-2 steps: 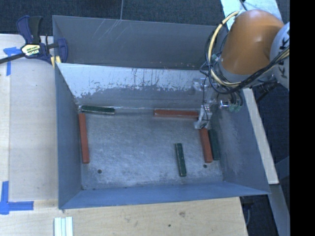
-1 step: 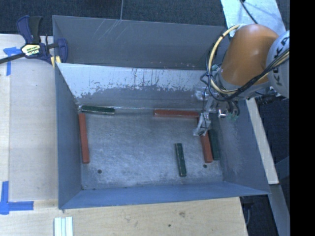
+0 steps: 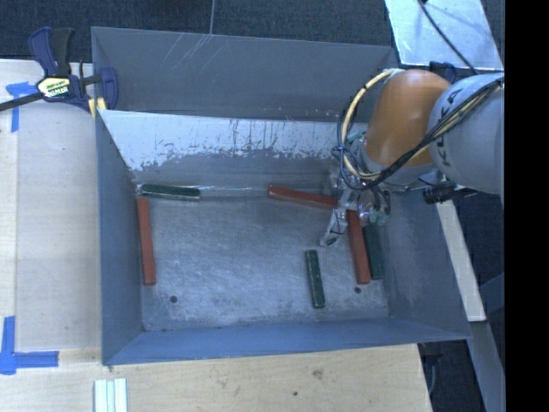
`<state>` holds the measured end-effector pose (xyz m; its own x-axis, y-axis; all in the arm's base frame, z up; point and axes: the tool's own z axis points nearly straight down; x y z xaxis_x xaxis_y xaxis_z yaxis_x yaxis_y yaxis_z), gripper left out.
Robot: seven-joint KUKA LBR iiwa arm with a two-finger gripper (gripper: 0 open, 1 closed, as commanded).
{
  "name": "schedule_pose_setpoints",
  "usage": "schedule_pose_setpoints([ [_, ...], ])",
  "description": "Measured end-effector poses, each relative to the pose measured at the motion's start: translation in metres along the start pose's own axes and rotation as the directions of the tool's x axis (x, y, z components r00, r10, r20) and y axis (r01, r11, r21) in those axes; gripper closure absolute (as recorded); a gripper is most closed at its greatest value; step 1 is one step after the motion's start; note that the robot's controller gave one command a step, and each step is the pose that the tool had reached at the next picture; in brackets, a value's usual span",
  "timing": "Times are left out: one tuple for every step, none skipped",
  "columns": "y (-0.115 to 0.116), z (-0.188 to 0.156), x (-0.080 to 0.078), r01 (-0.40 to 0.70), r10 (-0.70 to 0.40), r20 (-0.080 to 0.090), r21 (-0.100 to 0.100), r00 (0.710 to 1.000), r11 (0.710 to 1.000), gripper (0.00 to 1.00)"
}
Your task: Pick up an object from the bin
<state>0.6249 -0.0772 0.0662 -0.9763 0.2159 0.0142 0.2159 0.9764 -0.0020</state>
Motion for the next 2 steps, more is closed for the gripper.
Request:
schedule_pose_setpoints([
  [0.001, -0.005, -0.004, -0.001, 0.001, 0.017, -0.003, 1.0, 1.0, 1.0],
  [-0.014, -0.142, -0.004, 0.027, -0.027, 0.027, -0.002, 0.999, 1.0, 1.0],
])
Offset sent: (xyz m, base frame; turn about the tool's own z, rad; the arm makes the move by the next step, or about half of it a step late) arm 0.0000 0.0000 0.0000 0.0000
